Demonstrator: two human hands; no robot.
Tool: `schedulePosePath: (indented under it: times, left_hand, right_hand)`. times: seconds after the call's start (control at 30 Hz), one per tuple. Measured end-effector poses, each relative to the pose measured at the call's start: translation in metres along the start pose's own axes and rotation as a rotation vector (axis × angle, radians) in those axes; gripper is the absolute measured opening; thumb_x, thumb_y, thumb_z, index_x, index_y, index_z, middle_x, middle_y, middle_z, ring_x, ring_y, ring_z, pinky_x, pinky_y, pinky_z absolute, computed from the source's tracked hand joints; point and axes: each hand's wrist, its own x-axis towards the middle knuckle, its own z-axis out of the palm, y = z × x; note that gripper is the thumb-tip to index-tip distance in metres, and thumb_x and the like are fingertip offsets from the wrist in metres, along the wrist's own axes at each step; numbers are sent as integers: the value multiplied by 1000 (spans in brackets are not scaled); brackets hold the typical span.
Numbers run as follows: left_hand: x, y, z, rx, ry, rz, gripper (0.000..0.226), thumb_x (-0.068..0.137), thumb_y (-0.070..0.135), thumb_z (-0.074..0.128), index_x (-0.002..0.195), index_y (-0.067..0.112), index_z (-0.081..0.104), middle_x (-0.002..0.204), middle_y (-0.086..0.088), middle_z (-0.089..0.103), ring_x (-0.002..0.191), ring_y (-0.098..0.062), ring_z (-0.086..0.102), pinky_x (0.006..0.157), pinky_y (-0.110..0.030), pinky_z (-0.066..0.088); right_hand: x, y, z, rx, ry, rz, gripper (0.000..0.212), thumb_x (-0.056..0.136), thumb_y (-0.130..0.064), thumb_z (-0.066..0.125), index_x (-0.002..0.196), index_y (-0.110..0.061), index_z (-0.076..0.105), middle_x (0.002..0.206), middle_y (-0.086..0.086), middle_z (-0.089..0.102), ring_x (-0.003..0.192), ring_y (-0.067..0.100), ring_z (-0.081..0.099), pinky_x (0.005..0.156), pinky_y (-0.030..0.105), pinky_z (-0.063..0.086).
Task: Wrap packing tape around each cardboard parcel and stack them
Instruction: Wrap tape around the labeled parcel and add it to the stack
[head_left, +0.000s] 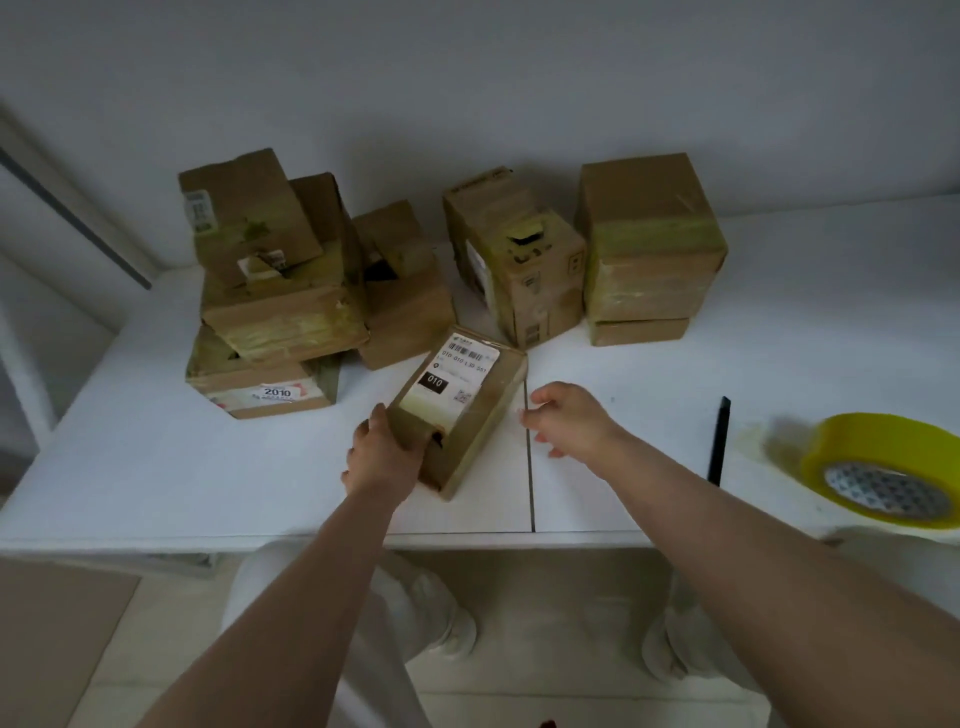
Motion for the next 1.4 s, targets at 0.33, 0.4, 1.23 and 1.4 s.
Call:
schedulePosePath:
  times: [0.33, 0.4, 1.23, 1.4]
  left_hand:
    - [-71, 3, 37, -268, -45, 85, 45, 83, 35, 74, 122, 17, 62, 112, -7, 60, 99, -25, 61, 90, -36, 51]
    - [-90, 5, 46, -355, -84, 105, 39, 85, 32, 72, 120, 19, 64, 111, -3, 64, 97, -20, 64, 86, -31, 51]
    - [-158, 8, 93, 17, -124, 704, 47, 100, 17, 47, 147, 14, 40, 162, -5, 16, 151, -22, -2, 109, -18, 9]
    - [-157, 8, 92, 3, -137, 705, 48, 100, 15, 49, 147, 14, 41, 161, -5, 17, 151, -23, -1, 110, -17, 7]
  right_hand:
    - [-51, 29, 8, -11, 60, 103, 21, 92, -8, 52, 105, -2, 67, 108, 16, 68, 100, 32, 65, 85, 43, 57]
    - [-62, 40, -4, -14, 144, 112, 21, 91, -5, 51, 101, 0, 68, 104, 19, 69, 98, 36, 66, 88, 48, 55]
    - [-143, 135, -5, -569, 171, -219, 63, 100, -32, 44, 155, -32, 12, 164, 4, 2, 144, 27, 18, 112, 35, 28]
    - [-141, 131, 3, -826, 200, -188, 61, 101, -42, 33, 155, -32, 6, 162, 13, 2, 141, 33, 24, 109, 39, 30]
